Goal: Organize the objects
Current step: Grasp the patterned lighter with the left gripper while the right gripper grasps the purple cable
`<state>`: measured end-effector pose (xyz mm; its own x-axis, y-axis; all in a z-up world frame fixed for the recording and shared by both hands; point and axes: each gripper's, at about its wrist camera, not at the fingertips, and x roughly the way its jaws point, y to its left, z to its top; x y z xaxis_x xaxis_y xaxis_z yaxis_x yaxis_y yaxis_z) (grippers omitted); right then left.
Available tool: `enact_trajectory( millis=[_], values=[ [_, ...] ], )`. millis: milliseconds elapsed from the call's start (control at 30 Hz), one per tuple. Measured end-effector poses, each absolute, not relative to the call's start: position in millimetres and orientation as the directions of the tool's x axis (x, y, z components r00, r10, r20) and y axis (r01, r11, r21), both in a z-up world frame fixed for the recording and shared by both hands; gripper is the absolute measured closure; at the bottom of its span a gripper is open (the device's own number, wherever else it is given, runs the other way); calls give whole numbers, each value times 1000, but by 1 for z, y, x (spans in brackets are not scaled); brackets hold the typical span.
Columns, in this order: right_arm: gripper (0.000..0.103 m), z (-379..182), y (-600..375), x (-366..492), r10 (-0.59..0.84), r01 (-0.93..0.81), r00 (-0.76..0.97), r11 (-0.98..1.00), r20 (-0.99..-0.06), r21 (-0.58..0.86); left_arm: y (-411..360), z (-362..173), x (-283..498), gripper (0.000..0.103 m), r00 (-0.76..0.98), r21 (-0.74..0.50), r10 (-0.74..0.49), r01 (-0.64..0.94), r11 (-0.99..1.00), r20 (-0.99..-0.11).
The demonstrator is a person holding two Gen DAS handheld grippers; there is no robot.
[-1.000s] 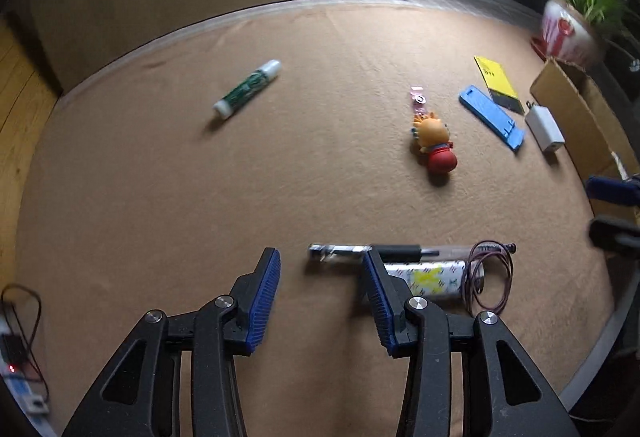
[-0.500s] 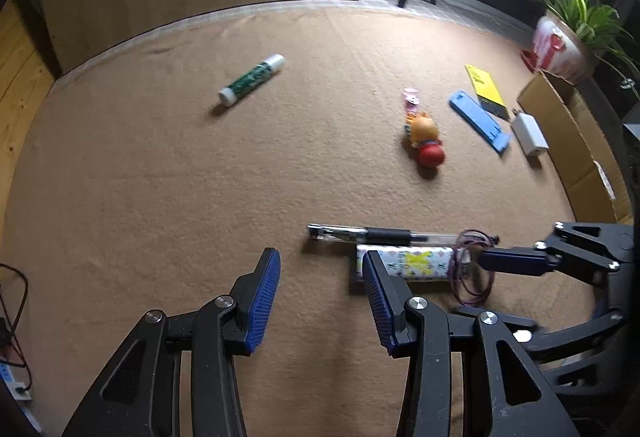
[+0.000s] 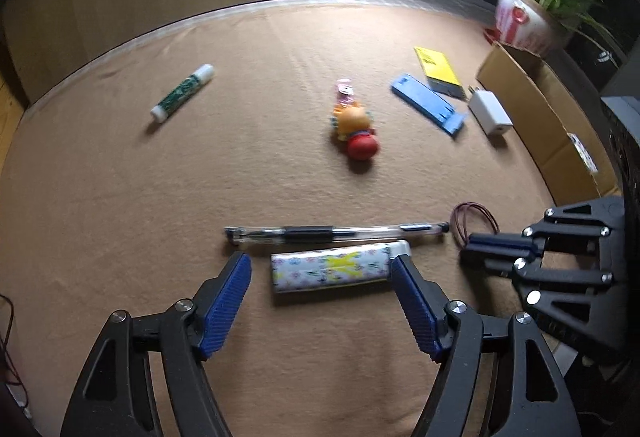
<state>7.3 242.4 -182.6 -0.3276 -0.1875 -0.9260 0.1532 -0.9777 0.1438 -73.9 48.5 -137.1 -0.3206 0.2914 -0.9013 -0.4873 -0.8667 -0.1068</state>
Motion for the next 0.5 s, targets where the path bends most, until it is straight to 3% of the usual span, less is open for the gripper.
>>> enact_trajectory(
  millis=[233, 500],
  values=[
    [100, -183, 257, 15, -175, 96, -336, -984, -925, 152, 79, -146, -69, 21, -333, -28, 227, -510, -860, -915],
    [100, -181, 261, 21, -170, 83, -346, -985, -923, 150, 95, -154, -64, 23, -395, 100, 136, -520, -848, -908]
  ],
)
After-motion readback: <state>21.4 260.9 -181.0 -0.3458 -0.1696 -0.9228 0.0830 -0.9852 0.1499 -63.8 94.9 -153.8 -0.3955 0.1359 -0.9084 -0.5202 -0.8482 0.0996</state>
